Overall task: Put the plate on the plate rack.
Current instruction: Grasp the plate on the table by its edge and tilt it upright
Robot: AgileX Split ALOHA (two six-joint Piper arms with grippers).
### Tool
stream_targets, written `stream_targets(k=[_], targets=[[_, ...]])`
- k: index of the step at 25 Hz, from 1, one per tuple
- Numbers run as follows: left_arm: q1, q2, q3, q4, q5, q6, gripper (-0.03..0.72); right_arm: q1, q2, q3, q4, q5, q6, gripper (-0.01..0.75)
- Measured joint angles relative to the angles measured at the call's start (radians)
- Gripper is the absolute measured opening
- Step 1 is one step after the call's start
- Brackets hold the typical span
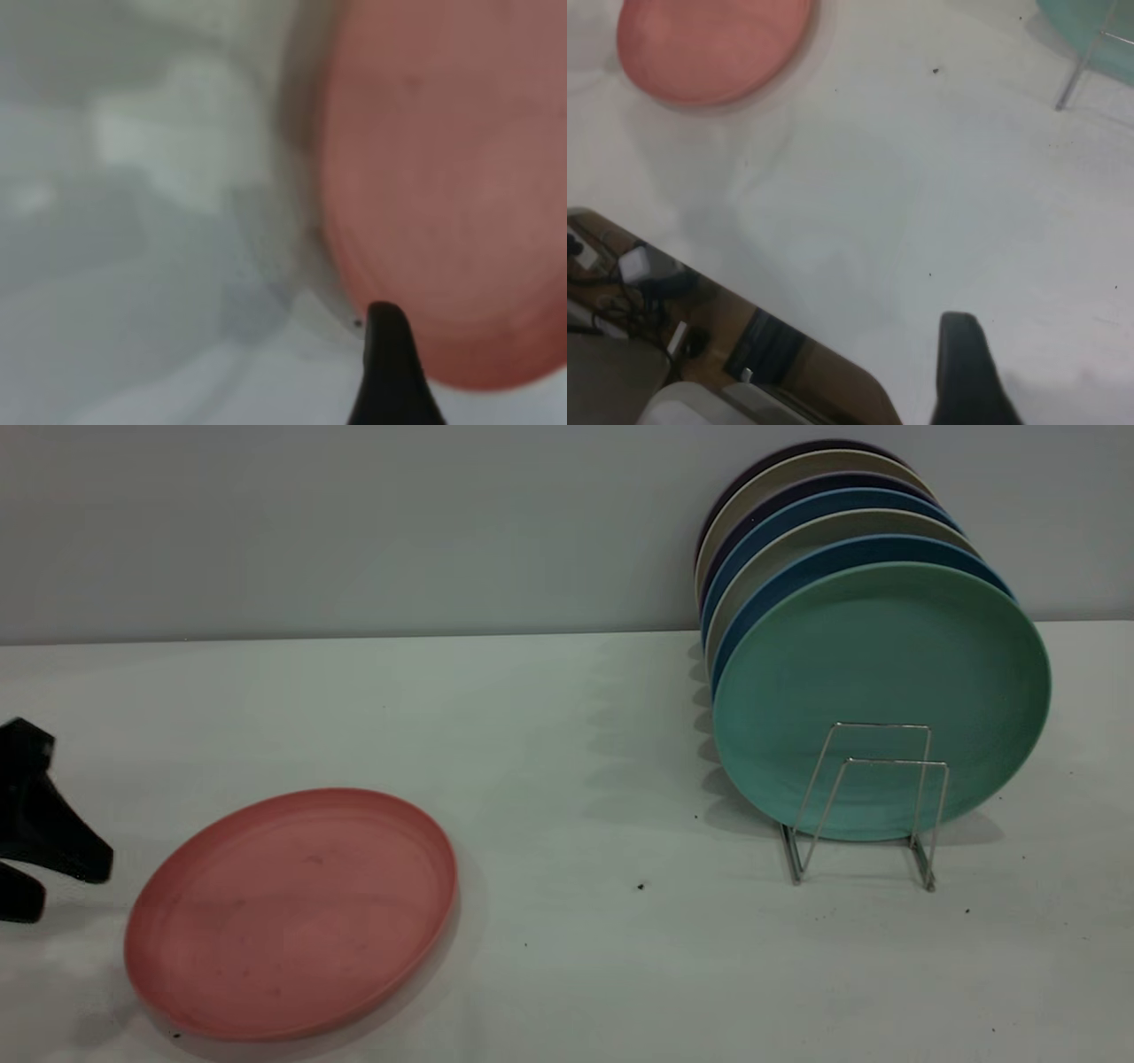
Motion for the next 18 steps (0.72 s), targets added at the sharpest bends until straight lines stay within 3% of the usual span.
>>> stream_targets(k=[4,18], targets=[[0.033,0.013,0.000,-0.064,0.021,0.072,0.516,0.000,0.000,0.000,0.001,-0.001,0.000,0.475],[0.034,0.018,0.000,-0.070,0.010,0.094,0.516,0.000,0.000,0.000,0.004,-0.007,0.001,0.475]])
